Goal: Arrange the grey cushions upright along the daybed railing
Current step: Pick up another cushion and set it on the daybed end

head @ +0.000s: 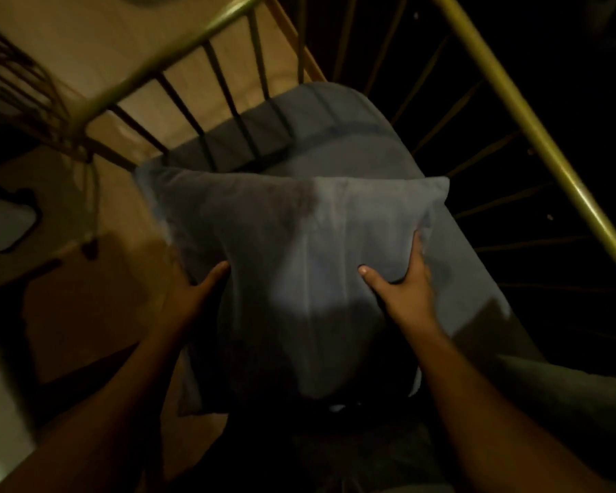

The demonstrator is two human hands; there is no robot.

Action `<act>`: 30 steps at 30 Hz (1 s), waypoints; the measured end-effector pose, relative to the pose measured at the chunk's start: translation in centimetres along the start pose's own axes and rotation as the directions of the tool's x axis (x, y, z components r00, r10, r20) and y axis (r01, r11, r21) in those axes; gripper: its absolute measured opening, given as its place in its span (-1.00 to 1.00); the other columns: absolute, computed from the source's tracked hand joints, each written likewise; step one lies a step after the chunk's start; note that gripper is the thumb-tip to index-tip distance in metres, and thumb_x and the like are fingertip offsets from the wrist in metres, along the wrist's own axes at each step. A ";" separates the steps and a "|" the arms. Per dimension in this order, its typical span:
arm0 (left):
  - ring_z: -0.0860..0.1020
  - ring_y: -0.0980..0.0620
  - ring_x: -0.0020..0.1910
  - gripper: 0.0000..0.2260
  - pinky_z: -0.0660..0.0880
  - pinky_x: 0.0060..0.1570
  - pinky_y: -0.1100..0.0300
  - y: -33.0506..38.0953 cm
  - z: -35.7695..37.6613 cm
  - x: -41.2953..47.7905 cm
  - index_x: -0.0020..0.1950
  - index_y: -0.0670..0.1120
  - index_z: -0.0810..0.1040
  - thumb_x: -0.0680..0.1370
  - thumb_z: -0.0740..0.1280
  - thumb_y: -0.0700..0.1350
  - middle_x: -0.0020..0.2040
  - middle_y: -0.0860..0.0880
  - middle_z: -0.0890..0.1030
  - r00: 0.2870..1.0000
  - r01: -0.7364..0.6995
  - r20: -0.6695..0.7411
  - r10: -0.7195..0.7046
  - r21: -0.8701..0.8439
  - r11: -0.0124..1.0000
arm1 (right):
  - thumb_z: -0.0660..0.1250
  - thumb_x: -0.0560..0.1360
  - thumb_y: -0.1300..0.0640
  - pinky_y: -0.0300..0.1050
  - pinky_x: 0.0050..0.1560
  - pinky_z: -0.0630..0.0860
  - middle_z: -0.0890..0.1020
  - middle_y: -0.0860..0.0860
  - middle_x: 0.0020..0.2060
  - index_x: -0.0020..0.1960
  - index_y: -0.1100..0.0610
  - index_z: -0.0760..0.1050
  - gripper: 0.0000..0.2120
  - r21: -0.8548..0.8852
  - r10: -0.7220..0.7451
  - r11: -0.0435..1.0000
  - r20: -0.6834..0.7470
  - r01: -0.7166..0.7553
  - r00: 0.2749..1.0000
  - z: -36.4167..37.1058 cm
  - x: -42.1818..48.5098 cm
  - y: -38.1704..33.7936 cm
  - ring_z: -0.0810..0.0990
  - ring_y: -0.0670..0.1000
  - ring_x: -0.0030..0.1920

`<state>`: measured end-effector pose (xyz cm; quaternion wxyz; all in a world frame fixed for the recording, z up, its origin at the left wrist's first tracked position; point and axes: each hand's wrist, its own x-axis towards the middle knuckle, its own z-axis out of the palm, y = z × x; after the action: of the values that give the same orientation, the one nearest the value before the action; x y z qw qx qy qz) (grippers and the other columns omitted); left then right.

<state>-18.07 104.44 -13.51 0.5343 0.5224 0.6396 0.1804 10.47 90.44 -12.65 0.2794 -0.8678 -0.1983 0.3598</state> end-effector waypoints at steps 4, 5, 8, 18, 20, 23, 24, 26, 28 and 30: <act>0.32 0.10 0.42 -0.22 0.29 0.40 0.03 0.8 -3.8 2.8 0.47 0.16 0.19 0.34 0.46 0.25 0.49 0.10 0.29 0.993 -0.020 -0.116 0.015 -0.044 0.999 | 0.46 0.11 -0.40 0.20 0.37 0.35 0.29 0.02 0.48 0.50 -0.22 -0.08 0.13 -0.023 -0.174 0.984 0.078 0.176 0.982 1.9 3.5 -6.7 0.32 0.14 0.43; 0.32 0.08 0.44 -0.17 0.30 0.42 -0.02 0.6 -4.8 3.7 0.47 0.18 0.17 0.30 0.46 0.31 0.50 0.09 0.30 0.989 -0.011 -0.146 0.003 -0.053 0.999 | 0.47 0.12 -0.39 0.20 0.36 0.36 0.30 0.00 0.48 0.50 -0.20 -0.05 0.12 -0.035 -0.216 0.975 0.104 0.221 0.971 2.6 4.4 -8.4 0.33 0.13 0.43; 0.34 0.04 0.44 -0.14 0.33 0.40 -0.09 -0.1 -7.3 6.0 0.47 0.22 0.13 0.27 0.45 0.36 0.50 0.07 0.31 0.978 0.029 -0.204 -0.051 -0.113 0.993 | 0.44 0.11 -0.43 0.25 0.34 0.36 0.30 0.01 0.47 0.49 -0.22 -0.06 0.11 -0.079 -0.296 0.947 0.168 0.312 0.940 5.0 7.2 -13.4 0.33 0.16 0.42; 0.15 -0.14 0.52 -0.17 0.15 0.49 -0.12 -2.1 -8.1 13.0 0.55 0.10 -0.02 0.42 0.31 0.33 0.57 -0.08 0.13 0.961 0.217 -0.185 -0.208 0.030 0.976 | 0.30 0.35 -0.36 0.22 0.47 0.09 0.05 0.07 0.55 0.53 -0.08 0.00 -0.10 -0.425 -0.316 0.744 0.455 0.515 0.832 15.4 12.5 -19.9 0.05 0.22 0.51; -0.02 -0.22 0.55 -0.26 0.02 0.51 -0.10 -1.5 -7.3 13.5 0.55 0.09 -0.14 0.53 0.21 0.22 0.58 -0.17 -0.07 0.963 0.232 -0.185 -0.197 0.191 0.954 | 0.28 0.38 -0.34 0.27 0.48 -0.01 -0.01 0.03 0.56 0.52 -0.11 -0.02 -0.14 -0.533 -0.272 0.654 0.497 0.537 0.824 16.8 12.0 -19.7 -0.04 0.27 0.52; -0.05 -0.28 0.54 -0.29 0.02 0.50 -0.15 -1.3 -6.7 13.2 0.54 0.12 -0.16 0.55 0.20 0.18 0.57 -0.25 -0.14 0.968 0.229 -0.170 -0.186 0.279 0.933 | 0.31 0.39 -0.28 0.27 0.47 -0.01 0.03 0.02 0.55 0.52 -0.11 0.01 -0.18 -0.543 -0.283 0.655 0.469 0.526 0.837 17.0 11.0 -19.2 -0.02 0.28 0.51; -0.04 -0.28 0.54 -0.29 0.04 0.50 -0.16 -1.3 -6.6 12.8 0.55 0.11 -0.14 0.54 0.22 0.17 0.57 -0.25 -0.14 0.968 0.231 -0.167 -0.189 0.285 0.930 | 0.33 0.39 -0.26 0.24 0.48 0.04 0.08 0.05 0.54 0.51 -0.08 0.06 -0.20 -0.522 -0.295 0.668 0.470 0.531 0.832 16.5 10.6 -19.1 0.04 0.26 0.51; 0.01 -0.28 0.54 -0.28 0.09 0.49 -0.15 -0.7 -6.6 12.0 0.55 0.05 -0.08 0.53 0.26 0.13 0.57 -0.25 -0.07 0.964 0.251 -0.163 -0.212 0.279 0.927 | 0.38 0.41 -0.17 0.08 0.46 0.17 0.24 0.08 0.49 0.47 0.01 0.23 -0.29 -0.407 -0.327 0.751 0.455 0.520 0.829 15.0 9.5 -18.8 0.22 0.18 0.47; 0.07 -0.25 0.53 -0.28 0.12 0.48 -0.09 0.5 -5.9 10.7 0.55 -0.02 0.03 0.50 0.32 0.09 0.56 -0.26 0.04 0.970 0.235 -0.141 -0.200 0.316 0.919 | 0.41 0.42 -0.04 -0.16 0.36 0.25 0.40 0.08 0.40 0.37 0.10 0.39 -0.44 -0.248 -0.357 0.844 0.402 0.476 0.843 12.8 7.5 -18.2 0.38 0.10 0.38; 0.12 -0.21 0.52 -0.29 0.13 0.46 0.00 2.4 -4.6 8.9 0.52 -0.07 0.13 0.46 0.35 0.08 0.54 -0.25 0.12 0.992 0.125 -0.067 -0.108 0.363 0.923 | 0.42 0.43 0.09 -0.30 0.25 0.25 0.49 0.10 0.32 0.29 0.16 0.47 -0.55 -0.168 -0.370 0.884 0.318 0.436 0.873 10.1 5.0 -17.1 0.44 0.09 0.33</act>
<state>-19.90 114.50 -14.33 0.4221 0.5698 0.7040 0.0378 3.95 109.70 -10.41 0.2137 -0.7748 -0.4539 0.3849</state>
